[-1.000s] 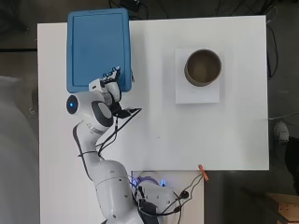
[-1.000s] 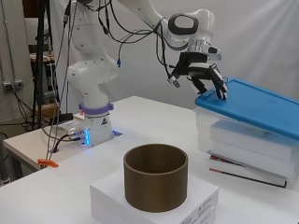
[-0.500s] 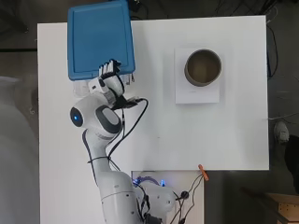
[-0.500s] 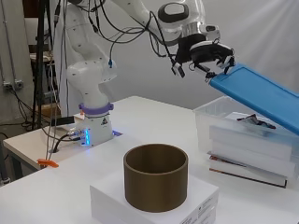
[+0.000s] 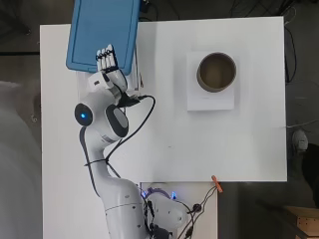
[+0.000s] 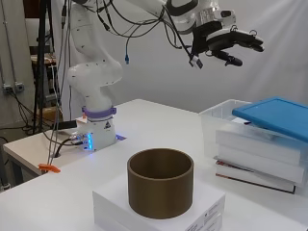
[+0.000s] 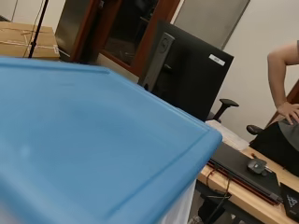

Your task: Teleoperate dual arm-hand system to remove items from a box

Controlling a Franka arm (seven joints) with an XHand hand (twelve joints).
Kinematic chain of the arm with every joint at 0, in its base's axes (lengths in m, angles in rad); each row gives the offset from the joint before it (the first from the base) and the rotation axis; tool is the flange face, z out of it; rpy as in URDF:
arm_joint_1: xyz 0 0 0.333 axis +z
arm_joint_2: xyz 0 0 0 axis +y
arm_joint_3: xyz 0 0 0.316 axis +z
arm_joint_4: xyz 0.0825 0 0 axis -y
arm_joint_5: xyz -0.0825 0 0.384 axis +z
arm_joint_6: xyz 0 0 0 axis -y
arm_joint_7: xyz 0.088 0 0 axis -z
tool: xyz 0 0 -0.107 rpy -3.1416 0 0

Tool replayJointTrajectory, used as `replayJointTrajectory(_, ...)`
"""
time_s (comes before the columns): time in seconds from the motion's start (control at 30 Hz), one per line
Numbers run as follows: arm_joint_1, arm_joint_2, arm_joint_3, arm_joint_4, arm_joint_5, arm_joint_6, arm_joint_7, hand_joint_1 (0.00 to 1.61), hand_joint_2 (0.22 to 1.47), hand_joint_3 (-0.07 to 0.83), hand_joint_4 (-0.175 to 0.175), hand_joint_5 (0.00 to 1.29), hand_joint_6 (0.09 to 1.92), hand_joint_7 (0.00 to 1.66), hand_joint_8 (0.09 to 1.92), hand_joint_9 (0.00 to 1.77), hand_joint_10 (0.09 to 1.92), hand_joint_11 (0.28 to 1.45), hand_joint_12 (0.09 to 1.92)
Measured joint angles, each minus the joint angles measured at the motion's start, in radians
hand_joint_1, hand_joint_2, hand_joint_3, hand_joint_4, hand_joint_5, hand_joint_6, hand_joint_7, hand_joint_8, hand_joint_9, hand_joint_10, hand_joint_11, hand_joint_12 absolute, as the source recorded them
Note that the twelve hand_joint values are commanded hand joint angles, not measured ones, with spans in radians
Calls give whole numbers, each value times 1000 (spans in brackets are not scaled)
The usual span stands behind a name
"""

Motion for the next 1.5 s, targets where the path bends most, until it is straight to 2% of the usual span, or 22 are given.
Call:
replayJointTrajectory(0.07, -166, -16, 157, 58, 57, -48, -33, 312, 1083, 2, 24, 593, 87, 703, 87, 686, 87, 531, 87)
replayJointTrajectory(0.1, -264, -26, 243, 82, 77, -66, -44, 514, 1170, -62, 81, 659, 486, 836, 87, 820, 87, 599, 87)
replayJointTrajectory(0.13, -389, -32, 348, 102, 91, -83, -48, 717, 1188, -68, 124, 757, 795, 1036, 341, 1049, 377, 682, 450)
replayJointTrajectory(0.17, -520, -30, 453, 116, 97, -100, -48, 844, 1183, -46, 150, 821, 970, 1139, 813, 1202, 913, 755, 953)
replayJointTrajectory(0.2, -648, -20, 550, 125, 102, -117, -52, 907, 1181, -26, 163, 844, 1073, 1144, 1123, 1231, 1259, 740, 1241)
replayJointTrajectory(0.23, -773, -8, 637, 133, 116, -136, -60, 1038, 1166, -13, 46, 849, 1066, 1109, 1171, 1194, 1229, 676, 1213)
replayJointTrajectory(0.27, -877, 0, 702, 140, 142, -157, -69, 1136, 1150, -8, -51, 857, 1032, 1096, 1127, 1185, 1065, 640, 1090)
replayJointTrajectory(0.3, -981, 8, 757, 149, 188, -186, -80, 1193, 1137, -3, -112, 861, 1008, 1091, 1082, 1199, 890, 632, 966)
replayJointTrajectory(0.33, -1066, 17, 786, 157, 247, -217, -91, 1223, 1131, -3, -142, 864, 993, 1092, 1048, 1221, 749, 634, 875)
replayJointTrajectory(0.37, -1131, 27, 792, 168, 327, -258, -106, 1234, 1128, 0, -147, 862, 997, 1090, 1026, 1238, 645, 640, 802)
replayJointTrajectory(0.47, -1145, 44, 734, 191, 550, -348, -144, 1226, 1135, 1, -102, 840, 1066, 1072, 998, 1265, 452, 664, 631)
replayJointTrajectory(0.53, -1076, 63, 682, 210, 654, -395, -160, 1229, 1132, 0, -105, 841, 1066, 1084, 973, 1311, 420, 675, 745)
replayJointTrajectory(0.63, -933, 126, 667, 250, 784, -474, -173, 1245, 1136, 0, -164, 850, 988, 1063, 1075, 1311, 724, 651, 1155)
replayJointTrajectory(0.73, -874, 191, 722, 271, 966, -514, -181, 1246, 1142, 1, -175, 851, 964, 1038, 1146, 1256, 1070, 666, 1350)
replayJointTrajectory(0.8, -871, 220, 762, 272, 1064, -527, -175, 1243, 1150, 1, -175, 841, 969, 1021, 1185, 1241, 1189, 676, 1407)
replayJointTrajectory(0.93, -835, 264, 773, 259, 1084, -567, -149, 1235, 1169, 1, -175, 812, 1003, 981, 1265, 1209, 1307, 645, 1403)
replayJointTrajectory(1.13, -804, 266, 763, 281, 884, -606, -30, 1241, 1156, -1, -175, 809, 1032, 1027, 1159, 1221, 1123, 617, 1225)
replayJointTrajectory(1.17, -808, 265, 772, 284, 875, -612, -13, 1237, 1156, 1, -175, 835, 1062, 992, 1156, 1238, 1189, 630, 1266)
replayJointTrajectory(1.23, -859, 242, 833, 286, 876, -619, -11, 1051, 1177, 2, 52, 838, 1158, 1084, 1345, 1289, 1484, 697, 1469)
replayJointTrajectory(1.27, -891, 230, 869, 285, 871, -618, -15, 1001, 1184, 1, 113, 835, 1183, 1120, 1452, 1314, 1592, 732, 1547)
replayJointTrajectory(1.33, -972, 218, 956, 278, 838, -620, -12, 962, 1189, 0, 162, 833, 1202, 1163, 1594, 1355, 1715, 786, 1635)
replayJointTrajectory(1.5, -1331, 109, 1184, 255, 823, -630, -73, 952, 1188, 0, 175, 837, 1202, 1196, 1795, 1399, 1845, 858, 1711)
